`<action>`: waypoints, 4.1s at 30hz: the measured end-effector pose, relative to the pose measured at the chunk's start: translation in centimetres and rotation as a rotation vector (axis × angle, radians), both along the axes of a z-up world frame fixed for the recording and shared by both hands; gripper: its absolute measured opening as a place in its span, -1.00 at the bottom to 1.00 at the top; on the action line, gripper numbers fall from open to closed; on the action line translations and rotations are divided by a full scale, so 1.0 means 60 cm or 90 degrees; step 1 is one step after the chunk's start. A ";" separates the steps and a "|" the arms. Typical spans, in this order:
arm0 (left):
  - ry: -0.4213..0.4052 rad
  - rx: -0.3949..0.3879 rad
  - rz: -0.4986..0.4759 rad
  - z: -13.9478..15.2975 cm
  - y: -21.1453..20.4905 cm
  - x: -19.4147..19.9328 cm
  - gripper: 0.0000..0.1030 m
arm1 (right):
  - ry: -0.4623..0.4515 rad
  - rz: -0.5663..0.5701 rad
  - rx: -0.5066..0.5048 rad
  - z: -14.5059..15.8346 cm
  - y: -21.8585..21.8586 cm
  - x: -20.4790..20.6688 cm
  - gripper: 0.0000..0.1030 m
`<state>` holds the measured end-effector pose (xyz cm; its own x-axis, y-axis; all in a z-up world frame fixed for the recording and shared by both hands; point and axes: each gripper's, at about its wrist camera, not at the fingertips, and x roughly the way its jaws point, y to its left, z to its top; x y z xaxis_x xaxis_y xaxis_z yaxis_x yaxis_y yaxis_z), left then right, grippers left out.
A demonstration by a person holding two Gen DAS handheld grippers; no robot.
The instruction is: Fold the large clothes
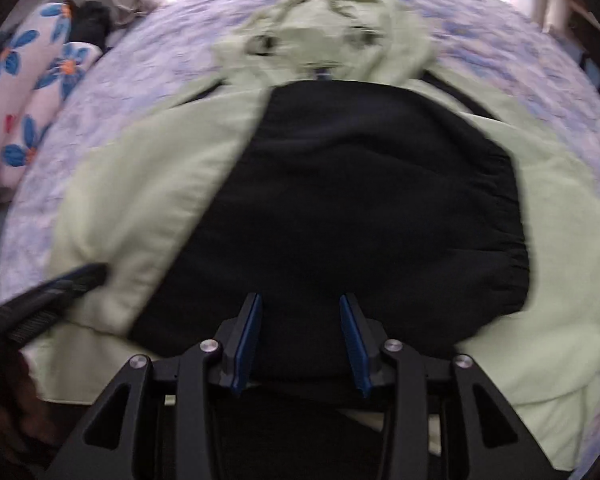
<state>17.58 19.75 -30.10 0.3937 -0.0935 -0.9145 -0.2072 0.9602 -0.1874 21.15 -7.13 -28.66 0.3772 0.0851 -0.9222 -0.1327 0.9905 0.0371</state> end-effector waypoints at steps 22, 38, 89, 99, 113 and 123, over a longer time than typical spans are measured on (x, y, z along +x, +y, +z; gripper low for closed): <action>-0.036 0.029 0.066 0.036 0.030 0.115 -0.23 | -0.033 -0.014 0.124 0.038 0.055 0.097 -0.75; -0.026 0.089 0.103 0.003 0.085 0.153 -0.10 | -0.054 -0.106 0.052 0.018 -0.114 0.107 -0.77; 0.028 0.089 0.140 0.309 0.071 -0.276 0.29 | 0.071 -0.010 0.038 0.253 -0.160 -0.165 -0.44; 0.080 0.038 0.153 0.264 0.127 -0.410 0.29 | 0.109 0.010 0.027 0.236 -0.183 -0.239 -0.41; 0.195 -0.054 0.072 0.116 0.103 -0.515 0.29 | 0.168 -0.085 0.055 0.193 -0.227 -0.366 -0.20; 0.197 -0.085 0.046 0.047 0.084 -0.547 0.29 | 0.178 -0.157 0.073 0.146 -0.283 -0.478 -0.19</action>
<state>-15.21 24.81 -27.27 0.1092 -0.2028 -0.9731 -0.3402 0.9122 -0.2282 -7.53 -24.11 -19.88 0.1352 0.1318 -0.9820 0.1401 0.9786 0.1506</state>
